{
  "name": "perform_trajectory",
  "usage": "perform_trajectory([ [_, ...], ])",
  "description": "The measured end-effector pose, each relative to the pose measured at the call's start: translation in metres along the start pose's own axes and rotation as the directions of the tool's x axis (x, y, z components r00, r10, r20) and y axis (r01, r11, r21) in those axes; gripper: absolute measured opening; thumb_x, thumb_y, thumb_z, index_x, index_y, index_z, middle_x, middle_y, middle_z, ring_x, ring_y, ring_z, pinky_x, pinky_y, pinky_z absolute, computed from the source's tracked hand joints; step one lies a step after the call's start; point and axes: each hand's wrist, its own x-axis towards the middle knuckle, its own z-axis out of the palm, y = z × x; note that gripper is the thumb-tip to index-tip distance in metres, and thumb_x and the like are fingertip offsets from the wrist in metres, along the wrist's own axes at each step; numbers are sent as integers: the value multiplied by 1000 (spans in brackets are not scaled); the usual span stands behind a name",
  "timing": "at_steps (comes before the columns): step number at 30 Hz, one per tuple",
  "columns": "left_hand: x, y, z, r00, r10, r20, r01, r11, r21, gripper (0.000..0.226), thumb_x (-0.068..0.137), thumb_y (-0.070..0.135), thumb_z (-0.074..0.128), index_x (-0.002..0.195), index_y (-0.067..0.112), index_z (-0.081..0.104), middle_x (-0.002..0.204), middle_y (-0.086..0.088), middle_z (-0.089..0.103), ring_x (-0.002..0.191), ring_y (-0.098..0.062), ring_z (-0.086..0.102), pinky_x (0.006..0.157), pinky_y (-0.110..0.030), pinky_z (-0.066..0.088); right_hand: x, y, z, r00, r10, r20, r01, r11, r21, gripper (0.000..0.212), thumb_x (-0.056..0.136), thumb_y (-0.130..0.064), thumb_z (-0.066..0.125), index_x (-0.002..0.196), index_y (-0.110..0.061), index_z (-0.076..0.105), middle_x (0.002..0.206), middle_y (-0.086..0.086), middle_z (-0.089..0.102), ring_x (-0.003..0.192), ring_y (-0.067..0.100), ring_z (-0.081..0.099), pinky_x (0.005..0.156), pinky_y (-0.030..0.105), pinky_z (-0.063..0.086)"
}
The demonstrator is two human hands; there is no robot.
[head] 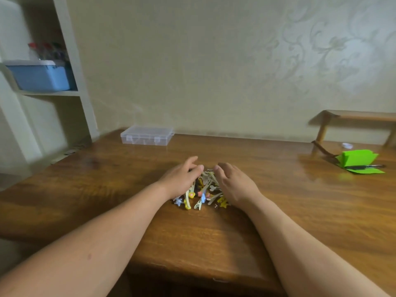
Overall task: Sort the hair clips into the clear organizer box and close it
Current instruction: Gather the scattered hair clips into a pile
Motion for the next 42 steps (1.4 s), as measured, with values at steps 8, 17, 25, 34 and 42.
perform_trajectory([
  [8,-8,19,12,999,24,-45,-30,991,-129,62,107,68,26,160,38,38,166,9,43,152,-19,40,120,-46,37,3,-1,-6,1000,12,-29,-9,993,115,55,112,-48,30,150,-15,53,151,9,58,138,25,52,104,33,40],
  [17,-42,7,3,973,156,173,-200,939,280,131,71,92,61,170,35,-3,178,12,-4,163,-10,-10,134,-43,6,10,-1,-5,992,-59,111,57,998,26,61,110,-59,26,154,-24,50,157,1,54,144,22,48,116,38,37],
  [25,-25,15,13,976,205,72,-215,960,181,124,74,100,45,171,33,6,179,8,7,164,-11,4,132,-47,15,12,1,-4,989,-114,99,107,992,70,53,113,-49,29,150,-21,54,148,5,60,136,22,54,106,37,41],
  [34,3,7,8,994,85,69,-83,996,-27,89,93,88,16,168,40,20,174,11,26,157,-21,34,128,-49,22,11,2,-9,997,-40,62,25,973,230,56,111,-54,30,152,-23,53,152,0,59,136,18,54,112,38,43],
  [42,50,-71,-53,968,-185,-168,120,934,-338,88,94,87,21,166,38,28,174,11,28,159,-16,26,128,-47,20,77,4,-10,986,130,109,-165,880,446,51,110,-54,39,134,-18,66,132,2,69,120,18,64,112,45,50],
])
